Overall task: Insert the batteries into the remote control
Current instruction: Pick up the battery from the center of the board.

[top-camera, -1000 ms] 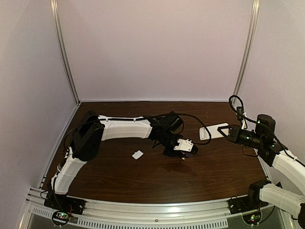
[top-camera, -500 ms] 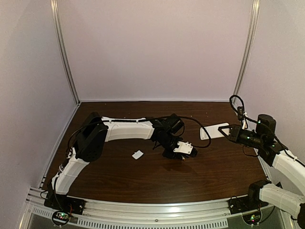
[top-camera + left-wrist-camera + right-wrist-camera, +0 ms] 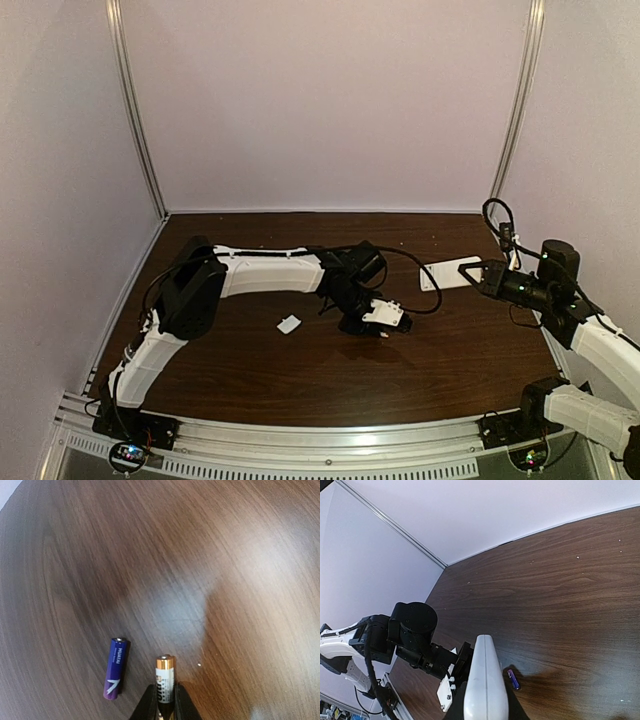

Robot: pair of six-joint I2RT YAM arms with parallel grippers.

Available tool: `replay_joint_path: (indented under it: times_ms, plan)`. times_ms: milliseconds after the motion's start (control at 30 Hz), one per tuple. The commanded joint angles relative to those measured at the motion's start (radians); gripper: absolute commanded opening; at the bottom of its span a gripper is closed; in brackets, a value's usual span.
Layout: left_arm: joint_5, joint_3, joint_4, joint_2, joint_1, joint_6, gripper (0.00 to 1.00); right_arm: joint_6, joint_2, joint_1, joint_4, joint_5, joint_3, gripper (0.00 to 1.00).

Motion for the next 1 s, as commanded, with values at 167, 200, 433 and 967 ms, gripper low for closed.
replay_joint_path:
  times_ms: [167,200,433,967]
  plan:
    - [-0.055,-0.19,-0.154,-0.116,-0.021,-0.141,0.08,0.007,0.015,-0.009,0.044,-0.037,-0.022,0.0]
    - [-0.065,-0.224,-0.165,-0.137,-0.021,-0.167,0.08,0.008,0.02,-0.01,0.051,-0.045,-0.026,0.0]
    - [-0.145,-0.489,-0.191,-0.259,-0.017,-0.357,0.1,0.021,0.027,-0.01,0.093,-0.066,-0.046,0.0]
    - [-0.302,-0.364,-0.323,-0.179,-0.083,-0.546,0.28,0.021,0.034,-0.009,0.089,-0.062,-0.04,0.0]
